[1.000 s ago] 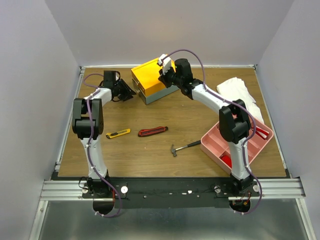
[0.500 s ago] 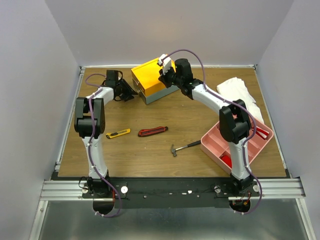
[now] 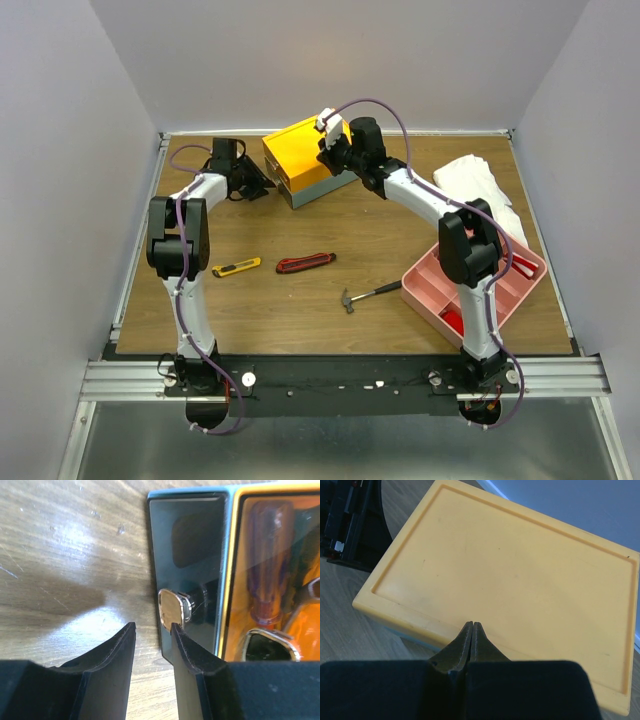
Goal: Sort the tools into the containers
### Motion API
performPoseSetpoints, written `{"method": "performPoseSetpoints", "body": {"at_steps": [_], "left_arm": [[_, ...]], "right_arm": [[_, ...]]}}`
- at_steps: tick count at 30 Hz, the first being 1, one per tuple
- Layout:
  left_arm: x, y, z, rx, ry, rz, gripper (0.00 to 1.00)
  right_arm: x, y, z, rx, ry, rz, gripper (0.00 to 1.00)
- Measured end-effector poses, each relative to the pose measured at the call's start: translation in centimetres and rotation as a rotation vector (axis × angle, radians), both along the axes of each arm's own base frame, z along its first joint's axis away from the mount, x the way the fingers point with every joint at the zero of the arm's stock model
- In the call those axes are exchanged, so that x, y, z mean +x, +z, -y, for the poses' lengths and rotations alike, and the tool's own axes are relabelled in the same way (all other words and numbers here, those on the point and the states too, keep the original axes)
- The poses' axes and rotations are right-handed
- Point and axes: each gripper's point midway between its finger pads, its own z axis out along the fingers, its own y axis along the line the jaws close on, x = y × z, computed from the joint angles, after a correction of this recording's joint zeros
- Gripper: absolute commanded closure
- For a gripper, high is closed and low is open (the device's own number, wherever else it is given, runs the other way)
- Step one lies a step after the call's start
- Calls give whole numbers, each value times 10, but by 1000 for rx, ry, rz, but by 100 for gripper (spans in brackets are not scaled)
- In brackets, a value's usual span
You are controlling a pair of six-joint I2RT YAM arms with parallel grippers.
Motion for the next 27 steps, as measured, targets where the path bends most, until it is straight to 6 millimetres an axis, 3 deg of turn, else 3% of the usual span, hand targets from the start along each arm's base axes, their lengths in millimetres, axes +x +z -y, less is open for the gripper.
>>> {"method": "performPoseSetpoints", "body": {"at_steps": [20, 27], "left_arm": [[1, 2, 0, -22, 28, -17, 57], [-10, 10, 4, -39, 30, -22, 56]], "right_arm": [[0, 0, 0, 0, 0, 0, 94], [0, 0, 0, -1, 0, 0, 94]]}}
